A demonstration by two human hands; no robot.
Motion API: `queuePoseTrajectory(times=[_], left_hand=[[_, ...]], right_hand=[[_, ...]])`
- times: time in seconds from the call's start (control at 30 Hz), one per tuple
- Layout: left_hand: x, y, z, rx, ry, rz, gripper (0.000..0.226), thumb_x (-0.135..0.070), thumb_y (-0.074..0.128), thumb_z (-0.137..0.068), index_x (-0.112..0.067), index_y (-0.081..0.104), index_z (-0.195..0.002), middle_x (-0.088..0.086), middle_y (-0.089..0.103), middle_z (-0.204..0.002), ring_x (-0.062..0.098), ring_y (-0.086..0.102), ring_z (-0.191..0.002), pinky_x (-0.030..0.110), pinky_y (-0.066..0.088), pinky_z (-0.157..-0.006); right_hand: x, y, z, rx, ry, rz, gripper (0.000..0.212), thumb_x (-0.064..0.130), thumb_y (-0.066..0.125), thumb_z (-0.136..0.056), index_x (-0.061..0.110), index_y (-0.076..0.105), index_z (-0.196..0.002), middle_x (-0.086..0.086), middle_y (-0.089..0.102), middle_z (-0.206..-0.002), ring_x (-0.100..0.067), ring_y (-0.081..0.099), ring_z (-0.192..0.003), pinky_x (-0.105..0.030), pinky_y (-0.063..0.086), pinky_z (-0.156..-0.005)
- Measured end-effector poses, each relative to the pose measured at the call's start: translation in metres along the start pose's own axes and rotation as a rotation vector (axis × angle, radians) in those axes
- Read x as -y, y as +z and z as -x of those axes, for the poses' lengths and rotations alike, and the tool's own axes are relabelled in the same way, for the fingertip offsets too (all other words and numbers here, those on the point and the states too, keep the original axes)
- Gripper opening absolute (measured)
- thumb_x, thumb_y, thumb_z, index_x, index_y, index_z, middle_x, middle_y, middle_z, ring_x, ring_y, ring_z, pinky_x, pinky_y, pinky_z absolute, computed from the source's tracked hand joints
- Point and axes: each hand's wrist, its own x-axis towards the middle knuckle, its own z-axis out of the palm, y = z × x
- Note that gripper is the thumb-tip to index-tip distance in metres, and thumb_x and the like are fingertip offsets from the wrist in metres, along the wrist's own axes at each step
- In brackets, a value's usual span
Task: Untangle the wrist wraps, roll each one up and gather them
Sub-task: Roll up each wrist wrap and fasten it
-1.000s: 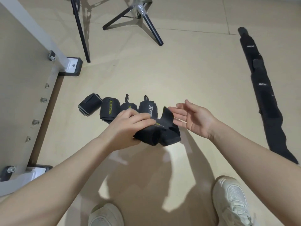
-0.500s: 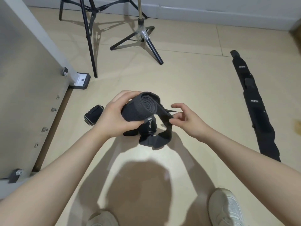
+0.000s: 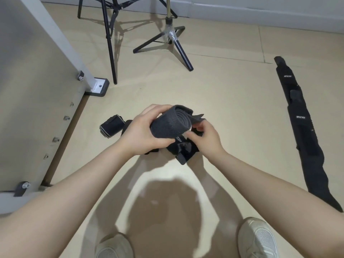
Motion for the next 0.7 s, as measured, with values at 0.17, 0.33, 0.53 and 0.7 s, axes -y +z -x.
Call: queuePoseTrajectory(times=[0.17, 0.33, 0.53, 0.7], left_hand=[[0.021, 0.003, -0.001, -0.109, -0.174, 0.02, 0.064, -0.041, 0.074, -0.054, -0.057, 0.047, -0.11, -0.019, 0.054, -0.119, 0.008, 0.058, -0.109, 0.039, 0.051, -0.091], [0.031, 0.012, -0.014, -0.175, -0.281, 0.095, 0.065, -0.036, 0.077, -0.057, -0.052, 0.051, -0.114, -0.012, 0.059, -0.121, 0.014, 0.06, -0.11, 0.044, 0.052, -0.091], [0.047, 0.031, -0.026, -0.213, -0.339, 0.113, 0.065, -0.028, 0.078, -0.06, -0.046, 0.051, -0.117, -0.01, 0.058, -0.121, 0.012, 0.058, -0.11, 0.041, 0.05, -0.093], [0.066, 0.057, -0.032, -0.264, -0.475, 0.286, 0.056, -0.024, 0.077, -0.065, -0.045, 0.054, -0.112, -0.008, 0.059, -0.118, 0.011, 0.061, -0.106, 0.039, 0.054, -0.088]], right_hand=[[-0.032, -0.025, -0.003, 0.037, 0.067, 0.076, 0.032, 0.007, 0.049, -0.094, 0.011, 0.055, -0.125, -0.004, 0.06, -0.116, -0.018, 0.055, -0.108, -0.024, 0.039, -0.093], [-0.066, -0.004, -0.008, 0.383, -0.039, 0.412, 0.022, -0.001, 0.041, -0.093, -0.003, 0.06, -0.105, -0.009, 0.061, -0.108, -0.029, 0.054, -0.106, -0.033, 0.038, -0.087], [-0.105, 0.036, -0.024, 0.476, -0.095, 0.848, 0.036, 0.011, 0.045, -0.093, 0.001, 0.044, -0.127, -0.014, 0.041, -0.139, -0.033, 0.038, -0.128, -0.037, 0.039, -0.097], [-0.119, 0.035, -0.039, 0.395, -0.25, 0.986, 0.046, 0.02, 0.043, -0.096, 0.025, 0.034, -0.141, -0.003, 0.04, -0.138, -0.03, 0.04, -0.121, -0.038, 0.028, -0.103]])
